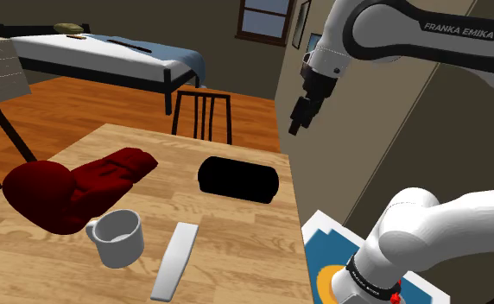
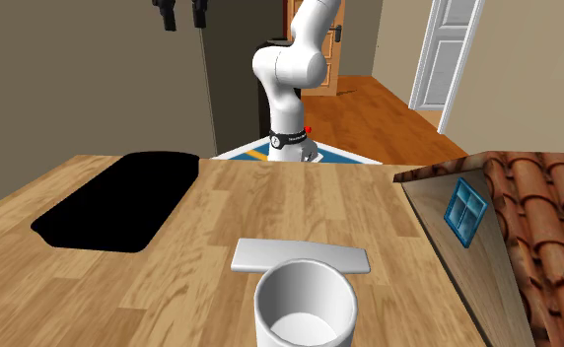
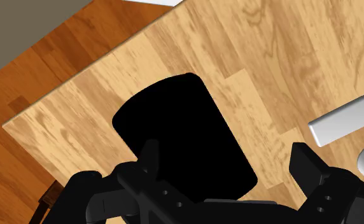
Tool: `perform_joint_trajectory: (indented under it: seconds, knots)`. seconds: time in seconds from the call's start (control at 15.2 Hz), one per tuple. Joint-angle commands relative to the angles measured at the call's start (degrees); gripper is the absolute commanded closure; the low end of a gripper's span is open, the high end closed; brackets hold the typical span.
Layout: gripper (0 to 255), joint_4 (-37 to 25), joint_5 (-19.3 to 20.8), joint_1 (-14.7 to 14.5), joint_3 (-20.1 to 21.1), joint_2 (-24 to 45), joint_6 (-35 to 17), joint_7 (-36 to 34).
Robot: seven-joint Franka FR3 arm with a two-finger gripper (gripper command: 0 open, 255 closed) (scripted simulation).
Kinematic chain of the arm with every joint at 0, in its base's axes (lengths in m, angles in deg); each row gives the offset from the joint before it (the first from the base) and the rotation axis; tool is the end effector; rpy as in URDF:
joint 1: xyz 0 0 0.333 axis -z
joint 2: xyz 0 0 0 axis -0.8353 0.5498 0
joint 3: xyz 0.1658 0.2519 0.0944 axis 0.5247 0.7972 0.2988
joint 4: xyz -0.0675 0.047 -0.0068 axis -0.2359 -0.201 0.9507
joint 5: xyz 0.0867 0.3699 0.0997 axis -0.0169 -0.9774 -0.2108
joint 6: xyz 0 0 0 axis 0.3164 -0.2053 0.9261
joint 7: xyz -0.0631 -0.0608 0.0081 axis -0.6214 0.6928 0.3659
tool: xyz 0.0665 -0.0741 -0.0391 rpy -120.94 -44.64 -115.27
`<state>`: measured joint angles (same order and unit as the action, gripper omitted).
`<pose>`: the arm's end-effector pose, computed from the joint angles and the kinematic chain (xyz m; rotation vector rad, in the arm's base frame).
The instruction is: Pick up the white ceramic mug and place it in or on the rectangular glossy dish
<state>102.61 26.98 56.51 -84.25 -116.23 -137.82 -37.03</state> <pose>0.3239 0.0153 0.5985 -3.0576 -0.1812 -0.1448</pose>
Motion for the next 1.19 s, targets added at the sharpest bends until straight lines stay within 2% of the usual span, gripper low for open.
perform_joint_trajectory:
  seconds: [0.0, 0.66, 1.12]
  knots:
    - [0, 0.0, 0.0, 0.0, 0.0, 0.0, 0.0, 0.0]
    - [0, -0.1, -4.4, -3.0, 11.5, 11.0, -11.5, -11.6]
    - [0, -4.6, -4.0, -3.9, 19.3, 22.5, -18.8, -20.5]
